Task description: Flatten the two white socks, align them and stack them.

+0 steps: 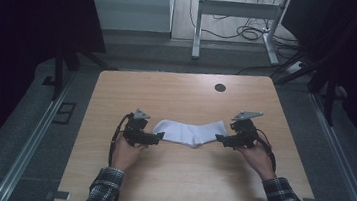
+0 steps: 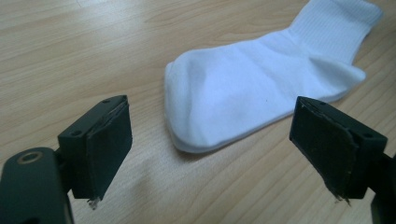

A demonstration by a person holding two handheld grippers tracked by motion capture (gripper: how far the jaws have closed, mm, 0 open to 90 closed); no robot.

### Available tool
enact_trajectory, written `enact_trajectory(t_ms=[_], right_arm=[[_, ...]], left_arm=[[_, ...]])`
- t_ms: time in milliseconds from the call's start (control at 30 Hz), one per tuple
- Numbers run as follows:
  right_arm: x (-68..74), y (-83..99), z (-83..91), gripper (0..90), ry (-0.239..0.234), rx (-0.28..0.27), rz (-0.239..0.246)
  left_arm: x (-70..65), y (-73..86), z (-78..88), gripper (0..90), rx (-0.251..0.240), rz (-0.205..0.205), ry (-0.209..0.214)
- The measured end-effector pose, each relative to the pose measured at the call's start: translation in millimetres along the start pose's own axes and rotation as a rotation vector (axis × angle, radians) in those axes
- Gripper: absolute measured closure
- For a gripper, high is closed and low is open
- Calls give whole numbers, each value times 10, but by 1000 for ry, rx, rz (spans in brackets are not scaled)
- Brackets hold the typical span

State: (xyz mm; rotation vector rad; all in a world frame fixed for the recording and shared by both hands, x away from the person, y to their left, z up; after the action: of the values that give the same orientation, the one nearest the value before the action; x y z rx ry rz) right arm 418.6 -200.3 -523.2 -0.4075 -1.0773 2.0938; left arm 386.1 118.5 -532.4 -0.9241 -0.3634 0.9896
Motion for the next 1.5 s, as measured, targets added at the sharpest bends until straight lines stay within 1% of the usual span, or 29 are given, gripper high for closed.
enact_trajectory(t_ms=[167, 267, 333, 400, 500, 600, 833, 967, 1067, 1100, 1167, 1300, 1433, 1500], right_arm=[[31, 5, 105, 176, -5, -16, 17], [45, 11, 164, 170, -7, -21, 27], [56, 19, 213, 164, -5, -26, 33], [72, 28, 257, 156, -13, -30, 34], [97, 46, 334, 142, -16, -35, 46], [120, 73, 407, 131, -16, -40, 54], [143, 184, 526, 107, -13, -37, 51], [139, 265, 575, 103, -6, -39, 51], [131, 334, 604, 102, -5, -43, 41], [126, 359, 611, 102, -6, -43, 38], [116, 432, 615, 101, -7, -40, 26], [99, 519, 609, 96, -4, -32, 16], [103, 602, 579, 90, -6, -25, 6], [118, 663, 544, 79, -13, -13, 6]], left_arm=[[-46, 7, 122, 125, -5, -33, 9], [-70, 6, 198, 121, -8, -64, 2], [-82, 7, 247, 120, -12, -76, -1], [-97, 12, 306, 119, -20, -80, 0], [-109, 38, 390, 119, -26, -94, -11], [-119, 89, 462, 119, -31, -91, -8], [-138, 253, 596, 119, -36, -98, -15], [-149, 380, 655, 118, -31, -97, -14], [-142, 489, 694, 118, -23, -99, -18], [-133, 552, 716, 118, -23, -93, -19], [-122, 624, 740, 118, -19, -81, -23], [-84, 745, 773, 118, -16, -69, -30], [-58, 861, 770, 118, -5, -58, -29], [-49, 918, 754, 118, 7, -61, -32]])
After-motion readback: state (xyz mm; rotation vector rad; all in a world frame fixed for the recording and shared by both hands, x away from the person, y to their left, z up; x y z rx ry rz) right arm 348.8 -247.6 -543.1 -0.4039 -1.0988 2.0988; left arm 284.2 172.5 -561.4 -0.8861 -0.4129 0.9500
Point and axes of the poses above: each handheld gripper's, and its own axes: z roughly backward along the jaws, y roughly out of its underside, x roughly to its left, the point moved 5 cm from there along -z, roughly forward along the jaws, and after that the axes turned 8 degrees about -x, right-handed, at the moved point
